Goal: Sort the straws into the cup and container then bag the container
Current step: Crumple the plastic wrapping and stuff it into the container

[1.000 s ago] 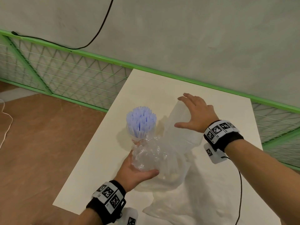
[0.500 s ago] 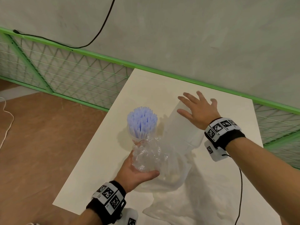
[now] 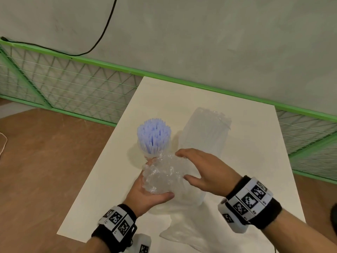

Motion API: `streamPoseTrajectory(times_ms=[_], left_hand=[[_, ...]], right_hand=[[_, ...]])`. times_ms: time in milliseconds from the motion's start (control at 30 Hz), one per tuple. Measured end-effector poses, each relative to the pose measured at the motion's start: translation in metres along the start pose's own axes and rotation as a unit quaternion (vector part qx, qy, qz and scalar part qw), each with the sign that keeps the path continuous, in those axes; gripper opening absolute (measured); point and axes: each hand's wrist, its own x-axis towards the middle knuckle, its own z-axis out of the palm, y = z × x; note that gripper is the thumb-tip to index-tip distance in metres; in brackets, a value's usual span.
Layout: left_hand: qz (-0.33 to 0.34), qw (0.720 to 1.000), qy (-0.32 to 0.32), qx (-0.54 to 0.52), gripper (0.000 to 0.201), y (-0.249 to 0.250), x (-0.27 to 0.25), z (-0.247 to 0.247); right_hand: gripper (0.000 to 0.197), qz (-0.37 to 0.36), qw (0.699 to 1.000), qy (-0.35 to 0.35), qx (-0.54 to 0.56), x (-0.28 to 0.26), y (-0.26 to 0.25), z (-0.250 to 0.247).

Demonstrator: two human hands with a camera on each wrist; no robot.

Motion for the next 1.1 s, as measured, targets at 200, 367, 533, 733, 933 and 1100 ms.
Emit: streamPoseTrajectory(times_ms=[200,367,533,733,933,1100], left_hand=[[0.006,1.000,-0.006,0.011,0.086,0.001,0.001,0.003],[0.004,1.000,-0.001,0.015,0.087,0.003,-0.001,0.007],[-0.009,1.000,0.009,0.006,0.084,0.006,-0.002,0.008],[-0.014,1.000,0.016,0.006,0.085,0.005,0.001,0.008],[-0.021,1.000,0.022,0.008,0.085,0.003,0.002,0.008],[-0.022,1.000,0.018,0.010,0.081,0.006,0.002,0.010]], right_hand=[[0.027,-0.007,0.993,0.106,0.056,-0.006,0.002,0.018],[0.018,0.050,0.979,0.163,0.111,-0.012,0.000,0.034],[0.028,0.075,0.965,0.231,0.103,-0.014,0.003,0.050],[0.022,0.062,0.957,0.280,0.054,-0.017,0.006,0.065],[0.027,0.090,0.935,0.336,0.069,-0.020,-0.002,0.042],[0.036,0.081,0.901,0.410,0.115,-0.021,-0.017,0.008]])
